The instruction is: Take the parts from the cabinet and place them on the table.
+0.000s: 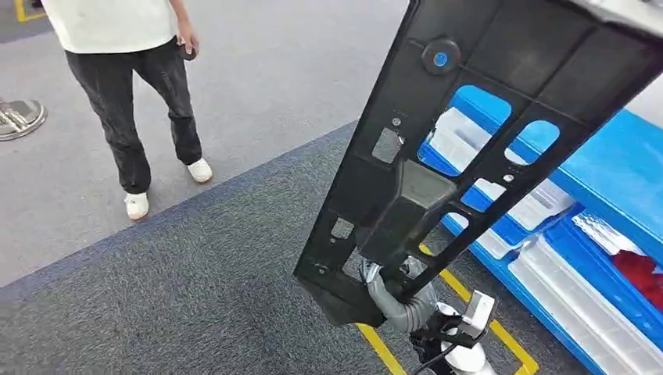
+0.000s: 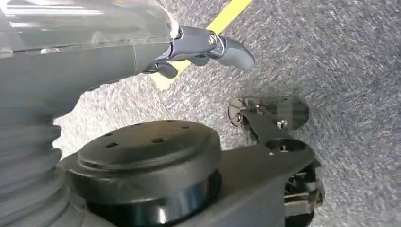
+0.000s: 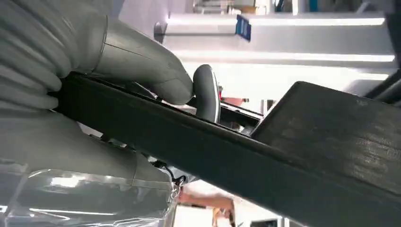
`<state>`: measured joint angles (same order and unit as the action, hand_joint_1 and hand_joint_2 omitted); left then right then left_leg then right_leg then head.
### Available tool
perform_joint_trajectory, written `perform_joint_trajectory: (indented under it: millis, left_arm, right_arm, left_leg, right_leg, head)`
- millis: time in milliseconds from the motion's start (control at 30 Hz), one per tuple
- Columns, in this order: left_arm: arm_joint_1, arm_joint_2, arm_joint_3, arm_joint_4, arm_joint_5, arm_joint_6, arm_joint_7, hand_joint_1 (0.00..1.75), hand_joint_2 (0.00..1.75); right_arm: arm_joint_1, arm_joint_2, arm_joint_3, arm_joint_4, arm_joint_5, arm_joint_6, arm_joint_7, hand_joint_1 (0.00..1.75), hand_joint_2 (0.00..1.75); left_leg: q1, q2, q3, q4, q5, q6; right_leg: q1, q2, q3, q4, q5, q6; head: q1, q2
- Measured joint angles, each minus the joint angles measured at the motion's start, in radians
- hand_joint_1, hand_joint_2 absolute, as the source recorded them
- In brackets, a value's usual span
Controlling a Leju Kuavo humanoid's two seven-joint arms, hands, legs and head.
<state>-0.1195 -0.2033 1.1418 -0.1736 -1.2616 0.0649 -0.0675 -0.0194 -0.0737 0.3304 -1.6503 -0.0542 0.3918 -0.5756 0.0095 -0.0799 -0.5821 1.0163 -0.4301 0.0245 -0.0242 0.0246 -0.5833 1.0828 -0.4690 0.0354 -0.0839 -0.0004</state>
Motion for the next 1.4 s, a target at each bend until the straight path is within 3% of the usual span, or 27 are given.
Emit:
perform_joint_trajectory:
  millis: [33, 67, 167, 200, 233, 267, 333, 400, 433, 500, 533, 567, 700, 767, 800, 867, 933, 1000, 1033, 1067, 1133, 1200, 1233, 1267, 1300, 1367, 1400]
  left_arm:
    - [0.0, 0.0, 0.002, 0.0, 0.003, 0.002, 0.0, 0.0, 1.75]
    - [-0.002, 0.0, 0.003, 0.0, 0.004, 0.003, 0.0, 0.0, 1.75]
    - [0.006, 0.0, 0.01, 0.0, 0.006, 0.006, 0.0, 0.0, 1.75]
    - [0.008, 0.0, 0.011, 0.0, 0.007, 0.006, 0.0, 0.0, 1.75]
    - [0.008, 0.001, 0.012, 0.0, 0.007, 0.008, 0.0, 0.0, 1.75]
    - [0.007, 0.001, 0.012, 0.0, 0.008, 0.008, 0.0, 0.0, 1.75]
    - [0.005, 0.001, 0.013, 0.0, 0.008, 0.009, -0.001, 0.0, 1.75]
    - [0.006, 0.001, 0.013, 0.0, 0.009, 0.009, -0.002, 0.0, 1.75]
    - [0.006, 0.001, 0.013, 0.0, 0.009, 0.01, -0.002, 0.0, 1.75]
    - [0.008, 0.001, 0.013, 0.0, 0.008, 0.01, -0.001, 0.0, 1.75]
    - [0.007, 0.001, 0.013, 0.0, 0.008, 0.011, -0.002, 0.0, 1.75]
    - [0.006, 0.001, 0.013, 0.0, 0.008, 0.01, -0.002, 0.0, 1.75]
    - [0.009, 0.001, 0.013, 0.0, 0.006, 0.01, 0.002, 0.0, 1.75]
    - [0.009, 0.001, 0.013, 0.0, 0.005, 0.011, 0.004, 0.0, 1.75]
    - [0.005, 0.001, 0.013, 0.0, 0.005, 0.012, 0.004, 0.0, 1.75]
    - [0.005, 0.0, 0.013, 0.0, 0.005, 0.011, 0.004, 0.0, 1.75]
    - [0.008, 0.0, 0.013, 0.0, 0.003, 0.011, 0.004, 0.0, 1.75]
    - [0.006, 0.0, 0.013, 0.0, 0.002, 0.01, 0.005, 0.0, 1.75]
    - [0.006, 0.0, 0.013, 0.0, 0.002, 0.01, 0.005, 0.0, 1.75]
    - [0.005, 0.0, 0.013, 0.0, 0.002, 0.009, 0.005, 0.0, 1.75]
    - [0.005, 0.0, 0.013, 0.0, 0.002, 0.007, 0.008, 0.0, 1.75]
    - [0.009, 0.0, 0.013, 0.0, 0.002, 0.005, 0.008, 0.0, 1.75]
    - [0.009, 0.001, 0.013, 0.0, 0.001, 0.005, 0.008, 0.0, 1.75]
    - [0.008, 0.001, 0.013, 0.0, 0.001, 0.005, 0.008, 0.0, 1.75]
    - [0.005, 0.001, 0.013, 0.0, 0.0, 0.005, 0.008, 0.0, 1.75]
    - [0.004, 0.001, 0.013, 0.0, -0.002, 0.004, 0.007, 0.0, 1.75]
    - [0.005, 0.001, 0.013, 0.0, 0.0, 0.004, 0.006, 0.0, 1.75]
  right_arm:
    - [-0.004, 0.0, 0.0, 0.001, 0.0, 0.001, 0.0, 1.75, 1.75]
    - [-0.005, 0.0, 0.0, 0.002, 0.0, 0.005, 0.0, 1.75, 1.75]
    - [-0.011, 0.002, 0.001, 0.005, 0.001, 0.007, 0.0, 1.75, 1.75]
    - [-0.015, 0.005, 0.001, 0.005, 0.001, 0.007, 0.0, 1.75, 1.75]
    - [-0.02, 0.007, 0.0, 0.005, 0.001, 0.01, 0.0, 1.75, 1.75]
    - [-0.022, 0.012, 0.0, 0.005, 0.001, 0.01, 0.0, 1.75, 1.75]
    - [-0.021, 0.012, 0.0, 0.008, 0.001, 0.01, 0.0, 1.75, 1.75]
    - [-0.021, 0.012, 0.0, 0.013, 0.001, 0.01, 0.001, 1.75, 1.75]
    - [-0.021, 0.012, 0.0, 0.014, 0.002, 0.01, 0.001, 1.75, 1.75]
    - [-0.022, 0.015, 0.0, 0.013, 0.002, 0.01, 0.0, 1.75, 1.75]
    - [-0.022, 0.015, 0.0, 0.014, 0.001, 0.01, 0.001, 1.75, 1.75]
    - [-0.023, 0.016, 0.0, 0.014, 0.002, 0.011, 0.001, 1.75, 1.75]
    - [-0.024, 0.019, 0.001, 0.013, 0.002, 0.012, 0.001, 1.75, 1.75]
    - [-0.025, 0.019, 0.001, 0.012, 0.001, 0.014, 0.001, 1.75, 1.75]
    - [-0.021, 0.019, 0.001, 0.012, 0.001, 0.018, 0.0, 1.75, 1.75]
    - [-0.015, 0.019, 0.001, 0.013, 0.001, 0.018, 0.001, 1.75, 1.75]
    - [-0.011, 0.018, 0.001, 0.014, 0.001, 0.018, 0.001, 1.75, 1.75]
    - [-0.011, 0.018, 0.001, 0.013, 0.001, 0.018, 0.001, 1.75, 1.75]
    - [-0.011, 0.018, 0.0, 0.013, 0.001, 0.017, 0.001, 1.75, 1.75]
    - [-0.011, 0.018, 0.0, 0.013, 0.002, 0.017, 0.002, 1.75, 1.75]
    - [-0.008, 0.019, 0.0, 0.012, 0.003, 0.017, 0.001, 1.75, 1.75]
    - [-0.01, 0.02, 0.0, 0.01, 0.003, 0.017, 0.002, 1.75, 1.75]
    - [-0.011, 0.023, 0.0, 0.009, 0.003, 0.017, 0.001, 1.75, 1.75]
    - [-0.011, 0.024, 0.0, 0.008, 0.003, 0.018, 0.002, 1.75, 1.75]
    - [-0.01, 0.025, 0.0, 0.007, 0.003, 0.018, 0.001, 1.75, 1.75]
    - [-0.007, 0.025, -0.001, 0.007, 0.003, 0.018, 0.002, 1.75, 1.75]
    - [-0.007, 0.025, -0.001, 0.008, 0.003, 0.018, 0.003, 1.75, 1.75]
  left_leg:
    - [0.0, -0.008, -0.005, 0.003, -0.001, -0.005]
    - [-0.005, -0.02, -0.013, 0.013, 0.0, -0.013]
    - [0.001, -0.046, -0.023, -0.001, 0.011, -0.034]
    - [0.0, -0.056, -0.025, 0.0, 0.011, -0.04]
    - [0.001, -0.018, -0.027, 0.014, -0.002, -0.041]
    - [-0.004, 0.034, -0.055, 0.073, -0.045, -0.046]
    - [0.001, 0.064, -0.136, 0.249, -0.13, -0.054]
    - [0.002, 0.068, -0.165, 0.323, -0.142, -0.057]
    - [0.002, 0.071, -0.143, 0.284, -0.114, -0.056]
    - [0.001, 0.098, -0.037, 0.092, -0.028, -0.049]
    - [-0.003, 0.151, 0.006, 0.006, -0.017, -0.041]
    - [-0.012, 0.162, 0.007, 0.001, -0.021, -0.025]
    - [-0.01, 0.117, 0.003, -0.007, -0.012, -0.001]
    - [-0.003, 0.096, 0.005, -0.016, -0.002, 0.011]
    - [-0.003, 0.083, 0.003, -0.016, 0.0, 0.013]
    - [-0.006, 0.057, 0.0, -0.014, 0.001, 0.015]
    - [-0.007, 0.029, -0.001, -0.01, 0.001, 0.014]
    - [-0.007, 0.0, 0.001, -0.003, -0.001, 0.011]
    - [-0.007, -0.009, 0.0, 0.0, -0.003, 0.009]
    - [-0.009, -0.019, -0.008, 0.003, -0.003, 0.003]
    - [-0.003, -0.037, -0.018, 0.004, 0.001, -0.01]
    - [-0.002, -0.059, -0.021, -0.003, 0.005, -0.024]
    - [-0.003, -0.036, -0.021, 0.009, -0.003, -0.026]
    - [-0.009, 0.016, -0.039, 0.048, -0.03, -0.029]
    - [-0.008, 0.044, -0.072, 0.114, -0.067, -0.034]
    - [-0.002, 0.066, -0.15, 0.274, -0.134, -0.041]
    - [0.001, 0.068, -0.168, 0.313, -0.138, -0.043]
  right_leg:
    - [-0.005, 0.051, 0.024, -0.048, -0.009, -0.004]
    - [-0.003, 0.056, 0.021, -0.063, -0.009, -0.003]
    - [0.005, 0.028, 0.019, -0.059, -0.003, -0.018]
    - [-0.006, 0.014, 0.022, -0.071, 0.002, -0.027]
    - [-0.005, 0.003, 0.025, -0.076, 0.005, -0.032]
    - [-0.003, -0.011, 0.024, -0.076, 0.006, -0.04]
    - [0.004, -0.043, 0.023, -0.076, 0.004, -0.043]
    - [0.006, -0.072, 0.024, -0.075, 0.003, -0.044]
    - [0.007, -0.085, 0.025, -0.075, 0.002, -0.043]
    - [0.007, -0.107, 0.031, -0.075, -0.002, -0.039]
    - [0.011, -0.116, 0.034, -0.075, -0.005, -0.035]
    - [0.018, -0.125, 0.034, -0.073, -0.007, -0.03]
    - [0.018, -0.159, 0.042, -0.078, -0.008, -0.007]
    - [0.009, -0.075, 0.019, -0.018, -0.058, -0.001]
    - [0.008, -0.045, -0.019, 0.065, -0.103, 0.001]
    - [0.009, -0.03, -0.096, 0.221, -0.162, 0.004]
    - [0.009, -0.029, -0.102, 0.215, -0.123, 0.002]
    - [0.008, -0.016, -0.025, 0.041, -0.021, -0.005]
    - [0.007, 0.01, 0.006, -0.028, 0.011, -0.007]
    - [0.004, 0.069, 0.019, -0.061, -0.007, -0.011]
    - [0.009, 0.047, 0.015, -0.066, -0.002, -0.013]
    - [0.008, 0.028, 0.02, -0.074, 0.002, -0.025]
    - [0.001, 0.008, 0.028, -0.085, 0.007, -0.032]
    - [0.002, -0.001, 0.031, -0.09, 0.007, -0.041]
    - [0.004, -0.016, 0.033, -0.09, 0.006, -0.043]
    - [0.007, -0.046, 0.033, -0.089, 0.003, -0.046]
    - [0.008, -0.06, 0.033, -0.088, 0.002, -0.045]
  head:
    - [0.0, 0.0]
    - [0.0, 0.0]
    - [0.0, 0.0]
    - [0.0, 0.0]
    - [0.0, 0.0]
    - [0.0, 0.0]
    - [0.0, 0.0]
    - [0.0, 0.0]
    - [0.0, 0.0]
    - [0.0, 0.0]
    - [0.0, 0.0]
    - [0.0, 0.0]
    - [0.0, 0.0]
    - [0.0, 0.0]
    - [0.0, 0.0]
    - [0.0, 0.0]
    - [0.0, 0.0]
    - [0.0, 0.0]
    - [0.0, 0.0]
    - [0.0, 0.0]
    - [0.0, 0.0]
    - [0.0, 0.0]
    - [0.0, 0.0]
    - [-0.001, 0.0]
    - [-0.001, 0.0]
    - [-0.001, 0.0]
    - [-0.001, 0.0]
